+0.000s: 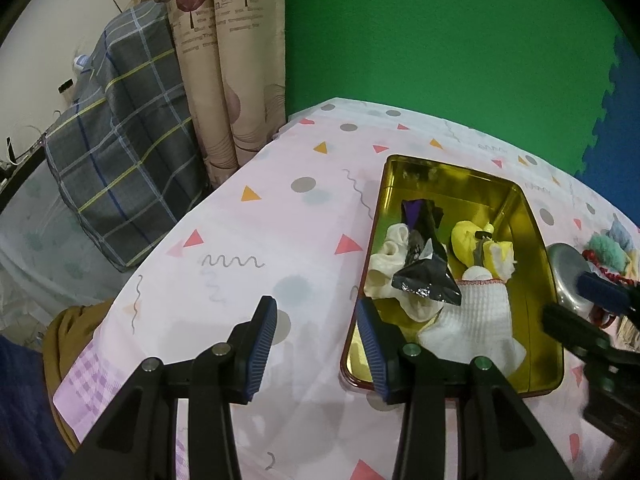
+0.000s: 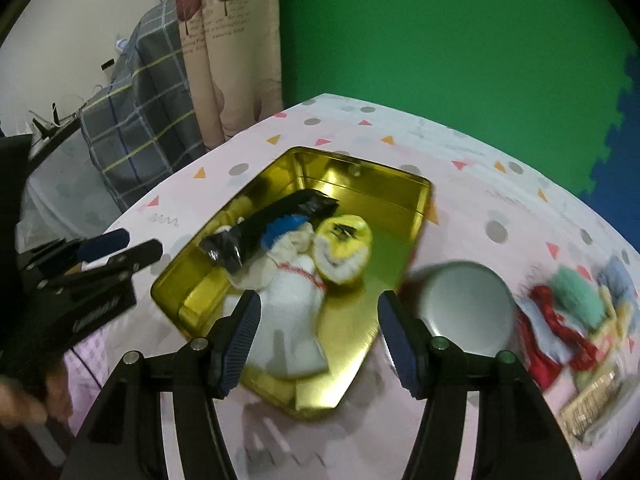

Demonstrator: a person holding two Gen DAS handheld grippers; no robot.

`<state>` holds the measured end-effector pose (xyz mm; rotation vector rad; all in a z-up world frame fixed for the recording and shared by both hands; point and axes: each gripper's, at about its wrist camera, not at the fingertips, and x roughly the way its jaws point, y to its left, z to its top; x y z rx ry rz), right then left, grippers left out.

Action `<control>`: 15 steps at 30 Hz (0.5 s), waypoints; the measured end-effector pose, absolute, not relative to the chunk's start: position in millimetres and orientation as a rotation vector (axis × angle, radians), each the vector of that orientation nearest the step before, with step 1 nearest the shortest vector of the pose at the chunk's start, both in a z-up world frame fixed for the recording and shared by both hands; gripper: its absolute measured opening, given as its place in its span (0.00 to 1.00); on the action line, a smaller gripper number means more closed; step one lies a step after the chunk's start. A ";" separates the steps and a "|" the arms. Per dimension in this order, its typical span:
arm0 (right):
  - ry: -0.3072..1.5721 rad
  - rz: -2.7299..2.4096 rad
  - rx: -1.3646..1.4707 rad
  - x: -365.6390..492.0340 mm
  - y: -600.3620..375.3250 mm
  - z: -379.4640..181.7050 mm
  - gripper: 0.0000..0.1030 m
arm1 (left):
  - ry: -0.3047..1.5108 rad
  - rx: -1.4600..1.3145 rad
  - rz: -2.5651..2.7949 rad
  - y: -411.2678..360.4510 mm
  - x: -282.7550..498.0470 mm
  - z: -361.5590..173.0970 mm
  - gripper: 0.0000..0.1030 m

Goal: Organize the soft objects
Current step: 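Carry the yellow slipper into the tin box and open the right gripper, then grasp the white 'CLOTH' towel on the table with the right gripper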

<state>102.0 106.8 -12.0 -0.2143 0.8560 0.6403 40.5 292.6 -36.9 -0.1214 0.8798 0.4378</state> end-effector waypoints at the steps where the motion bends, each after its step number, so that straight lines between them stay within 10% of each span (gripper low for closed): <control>1: 0.849 0.626 -0.216 99.8 98.5 -10.9 0.57 | 0.881 -0.117 0.435 291.3 40.6 -37.4 0.41; 15: 0.862 0.240 -0.081 108.0 -97.4 -14.5 0.57 | 0.897 -0.052 0.402 270.7 43.8 -44.4 0.41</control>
